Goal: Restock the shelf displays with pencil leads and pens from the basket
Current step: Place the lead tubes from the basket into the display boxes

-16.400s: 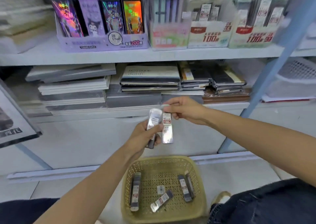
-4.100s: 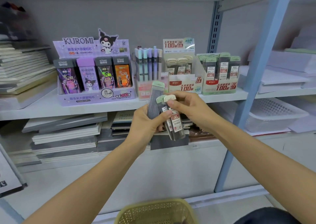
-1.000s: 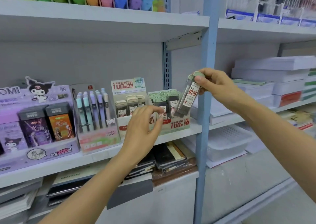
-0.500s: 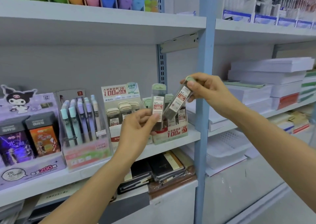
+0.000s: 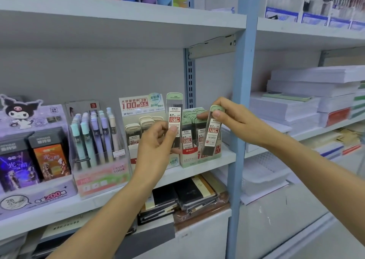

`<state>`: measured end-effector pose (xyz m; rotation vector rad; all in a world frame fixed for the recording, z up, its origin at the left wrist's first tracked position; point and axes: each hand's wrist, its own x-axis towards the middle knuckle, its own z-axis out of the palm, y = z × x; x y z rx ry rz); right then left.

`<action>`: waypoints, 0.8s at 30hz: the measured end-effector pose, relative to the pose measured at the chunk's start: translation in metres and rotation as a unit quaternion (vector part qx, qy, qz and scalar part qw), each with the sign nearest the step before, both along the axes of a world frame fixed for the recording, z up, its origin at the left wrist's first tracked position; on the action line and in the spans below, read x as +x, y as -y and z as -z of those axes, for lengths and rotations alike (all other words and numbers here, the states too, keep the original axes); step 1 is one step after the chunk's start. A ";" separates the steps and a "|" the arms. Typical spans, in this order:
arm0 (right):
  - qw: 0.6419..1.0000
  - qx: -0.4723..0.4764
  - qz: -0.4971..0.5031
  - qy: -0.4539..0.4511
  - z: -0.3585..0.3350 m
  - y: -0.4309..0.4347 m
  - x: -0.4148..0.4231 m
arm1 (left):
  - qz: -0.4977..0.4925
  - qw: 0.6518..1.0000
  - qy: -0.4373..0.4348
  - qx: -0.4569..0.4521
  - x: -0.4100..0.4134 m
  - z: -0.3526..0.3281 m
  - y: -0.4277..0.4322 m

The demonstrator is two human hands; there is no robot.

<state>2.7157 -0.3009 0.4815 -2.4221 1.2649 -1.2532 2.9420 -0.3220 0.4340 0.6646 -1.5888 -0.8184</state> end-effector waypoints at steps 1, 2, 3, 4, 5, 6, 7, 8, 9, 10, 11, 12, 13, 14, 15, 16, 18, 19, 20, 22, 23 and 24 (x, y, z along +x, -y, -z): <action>1.000 0.000 -0.001 -0.002 0.002 0.001 -0.001 | 0.002 1.000 0.001 0.000 0.000 0.000 0.000; 1.000 0.009 -0.006 0.008 0.003 0.001 -0.001 | 0.004 1.000 0.001 0.002 0.000 -0.001 -0.001; 0.999 0.020 -0.014 0.026 0.002 0.002 -0.001 | 0.005 1.000 0.001 0.004 0.000 -0.001 -0.001; 0.998 0.022 -0.023 0.046 -0.001 0.002 -0.001 | 0.007 1.000 0.000 0.006 0.001 -0.001 -0.002; 0.997 0.013 -0.027 0.067 -0.005 0.002 -0.001 | 0.010 1.000 -0.001 0.007 0.001 -0.001 -0.003; 0.995 -0.009 -0.027 0.092 -0.011 0.001 -0.001 | 0.014 1.000 -0.001 0.007 0.002 -0.001 -0.004; 0.992 -0.042 -0.021 0.116 -0.016 0.000 -0.002 | 0.017 1.000 -0.001 0.006 0.003 -0.002 -0.004; 0.988 -0.077 -0.010 0.135 -0.021 0.000 -0.003 | 0.019 1.000 -0.003 0.006 0.003 -0.002 -0.005; 0.984 -0.103 0.001 0.146 -0.026 -0.001 -0.004 | 0.020 1.000 -0.006 0.006 0.004 -0.003 -0.005; 0.982 -0.113 0.007 0.148 -0.029 -0.002 -0.005 | 0.018 1.000 -0.009 0.008 0.005 -0.003 -0.005; 0.984 -0.109 0.007 0.144 -0.031 -0.002 -0.005 | 0.017 1.000 -0.013 0.011 0.005 -0.004 -0.004; 0.986 -0.096 0.003 0.135 -0.031 -0.001 -0.002 | 0.014 1.000 -0.018 0.014 0.006 -0.004 -0.004; 0.989 -0.079 -0.003 0.123 -0.030 0.000 0.001 | 0.011 1.000 -0.022 0.016 0.007 -0.004 -0.003; 0.992 -0.064 -0.008 0.107 -0.027 0.001 0.006 | 0.008 0.999 -0.026 0.019 0.007 -0.003 -0.003; 0.995 -0.053 -0.012 0.086 -0.025 0.003 0.011 | 0.005 0.999 -0.029 0.024 0.008 -0.003 -0.002; 0.997 -0.048 -0.011 0.062 -0.022 0.006 0.017 | 0.003 0.999 -0.031 0.029 0.008 -0.002 -0.002; 0.999 -0.041 -0.003 0.018 -0.020 0.010 0.026 | 0.000 0.999 -0.029 0.034 0.010 -0.001 -0.002; 1.000 -0.031 0.001 -0.001 -0.021 0.012 0.029 | -0.001 0.999 -0.025 0.033 0.011 -0.001 -0.002; 1.000 -0.016 0.005 -0.023 -0.022 0.014 0.031 | -0.001 0.999 -0.022 0.034 0.012 -0.001 -0.002; 0.998 0.008 0.014 -0.067 -0.024 0.016 0.034 | 0.002 0.999 -0.024 0.038 0.015 0.000 -0.002; 0.997 0.010 0.021 -0.079 -0.024 0.017 0.035 | 0.006 0.999 -0.026 0.041 0.016 0.000 -0.002; 0.996 0.008 0.030 -0.085 -0.024 0.018 0.036 | 0.010 0.999 -0.027 0.043 0.017 0.000 -0.002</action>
